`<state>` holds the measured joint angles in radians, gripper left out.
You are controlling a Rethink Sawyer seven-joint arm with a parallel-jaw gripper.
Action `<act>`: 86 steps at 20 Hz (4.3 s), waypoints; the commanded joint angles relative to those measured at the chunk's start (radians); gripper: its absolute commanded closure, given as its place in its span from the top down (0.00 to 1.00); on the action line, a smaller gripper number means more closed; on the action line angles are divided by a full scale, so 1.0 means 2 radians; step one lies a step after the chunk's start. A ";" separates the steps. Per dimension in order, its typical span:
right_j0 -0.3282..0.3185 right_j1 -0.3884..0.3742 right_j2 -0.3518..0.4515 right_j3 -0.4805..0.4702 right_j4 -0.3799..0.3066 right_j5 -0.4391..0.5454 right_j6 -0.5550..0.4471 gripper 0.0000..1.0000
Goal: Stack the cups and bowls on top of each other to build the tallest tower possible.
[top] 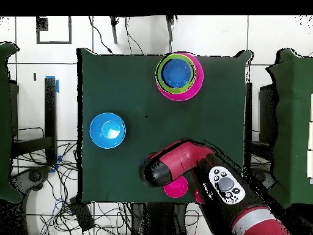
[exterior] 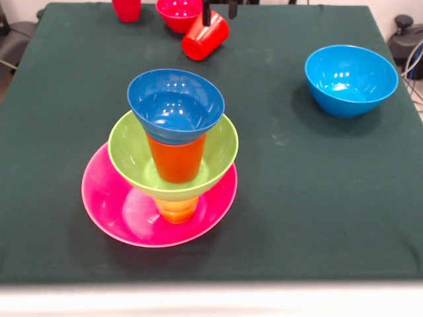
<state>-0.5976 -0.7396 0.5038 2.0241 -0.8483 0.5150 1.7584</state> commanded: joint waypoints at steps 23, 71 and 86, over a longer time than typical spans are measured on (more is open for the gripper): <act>-0.026 0.072 -0.029 0.055 -0.035 -0.070 -0.003 1.00; 0.099 0.040 -0.152 -0.027 -0.097 -0.173 0.047 0.00; 0.074 0.020 -0.124 -0.006 -0.065 -0.178 0.004 0.00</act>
<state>-0.4095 -0.6982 0.1638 2.0550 -0.9781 0.1631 1.7584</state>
